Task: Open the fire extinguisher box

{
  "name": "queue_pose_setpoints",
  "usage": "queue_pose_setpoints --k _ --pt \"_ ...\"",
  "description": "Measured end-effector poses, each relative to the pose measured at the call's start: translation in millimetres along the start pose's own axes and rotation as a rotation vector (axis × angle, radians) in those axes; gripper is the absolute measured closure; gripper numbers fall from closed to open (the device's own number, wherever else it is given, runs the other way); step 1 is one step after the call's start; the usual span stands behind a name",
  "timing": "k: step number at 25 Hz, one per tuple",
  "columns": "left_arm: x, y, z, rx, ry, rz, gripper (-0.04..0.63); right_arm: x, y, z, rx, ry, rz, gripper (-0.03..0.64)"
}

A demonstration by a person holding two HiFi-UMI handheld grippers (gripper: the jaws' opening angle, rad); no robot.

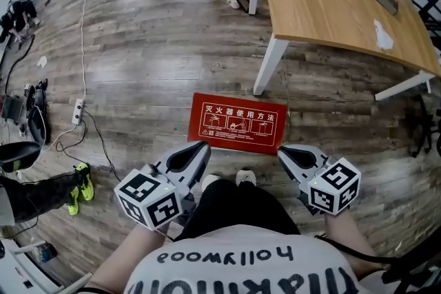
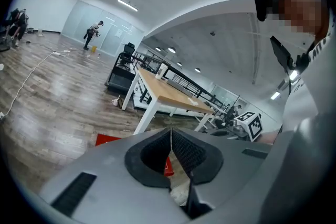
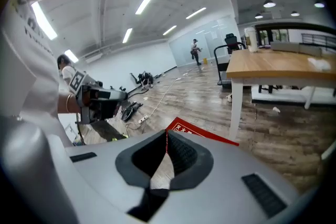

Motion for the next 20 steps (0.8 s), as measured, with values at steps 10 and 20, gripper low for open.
queue_pose_setpoints --k 10,20 --pt "-50.0 -1.6 -53.6 -0.05 -0.045 -0.257 0.581 -6.6 55.9 -61.2 0.18 0.44 -0.056 0.606" --pt "-119.1 46.3 -150.2 -0.112 -0.241 -0.298 0.577 1.9 122.3 -142.1 0.23 0.578 -0.075 0.56"
Point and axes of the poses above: the fingertips, and each gripper's own axes: y forward along the fingers, x to its right, z out of its top, the point moved 4 cm from there along -y, backward along the fingers, and after that the axes turned 1 degree about -z, right-handed, at the moved point
